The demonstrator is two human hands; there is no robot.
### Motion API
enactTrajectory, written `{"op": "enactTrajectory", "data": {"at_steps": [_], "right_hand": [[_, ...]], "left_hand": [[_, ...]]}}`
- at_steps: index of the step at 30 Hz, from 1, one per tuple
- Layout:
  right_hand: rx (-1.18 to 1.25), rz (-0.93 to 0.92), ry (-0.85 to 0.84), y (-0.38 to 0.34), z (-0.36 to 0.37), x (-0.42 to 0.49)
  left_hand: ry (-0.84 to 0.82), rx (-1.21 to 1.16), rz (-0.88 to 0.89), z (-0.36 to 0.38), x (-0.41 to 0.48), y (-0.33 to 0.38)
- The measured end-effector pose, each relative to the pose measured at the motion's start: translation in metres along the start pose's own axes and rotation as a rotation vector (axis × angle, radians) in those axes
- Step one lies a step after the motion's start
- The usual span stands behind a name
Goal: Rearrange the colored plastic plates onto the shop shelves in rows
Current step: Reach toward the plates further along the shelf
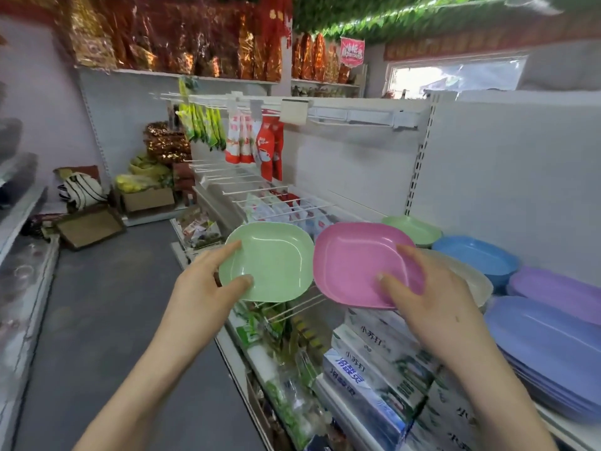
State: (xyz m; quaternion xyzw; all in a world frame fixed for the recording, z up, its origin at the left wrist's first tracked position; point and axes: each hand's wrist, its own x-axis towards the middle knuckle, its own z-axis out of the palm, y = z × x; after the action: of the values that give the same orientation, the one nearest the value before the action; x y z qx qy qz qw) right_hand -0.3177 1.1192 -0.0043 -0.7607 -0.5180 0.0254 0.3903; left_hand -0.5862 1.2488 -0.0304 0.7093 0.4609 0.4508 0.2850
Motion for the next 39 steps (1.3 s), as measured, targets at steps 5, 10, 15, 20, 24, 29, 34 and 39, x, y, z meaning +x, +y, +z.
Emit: {"op": "enactTrajectory", "data": {"at_steps": [5, 10, 15, 20, 24, 29, 34, 39], "right_hand": [[-0.09, 0.173, 0.117, -0.008, 0.026, 0.034], [-0.239, 0.382, 0.221, -0.026, 0.04, 0.065], [-0.287, 0.559, 0.372, -0.037, 0.036, 0.079], [-0.374, 0.609, 0.395, -0.049, 0.044, 0.081], [-0.402, 0.698, 0.297, -0.057, 0.046, 0.092], [-0.484, 0.721, 0.213, -0.052, 0.053, 0.106], [-0.633, 0.772, 0.023, -0.07, 0.065, 0.116], [-0.763, 0.776, -0.048, -0.071, 0.071, 0.125]], "left_hand": [[-0.182, -0.033, 0.067, 0.028, 0.083, -0.026], [-0.342, -0.073, 0.134, 0.045, 0.166, -0.051], [-0.452, -0.158, 0.157, 0.069, 0.222, -0.072], [-0.563, -0.239, 0.139, 0.099, 0.252, -0.071], [-0.575, -0.272, 0.165, 0.115, 0.265, -0.06], [-0.595, -0.292, 0.192, 0.127, 0.279, -0.056], [-0.57, -0.298, 0.195, 0.131, 0.287, -0.058], [-0.577, -0.303, 0.193, 0.131, 0.292, -0.065]]}}
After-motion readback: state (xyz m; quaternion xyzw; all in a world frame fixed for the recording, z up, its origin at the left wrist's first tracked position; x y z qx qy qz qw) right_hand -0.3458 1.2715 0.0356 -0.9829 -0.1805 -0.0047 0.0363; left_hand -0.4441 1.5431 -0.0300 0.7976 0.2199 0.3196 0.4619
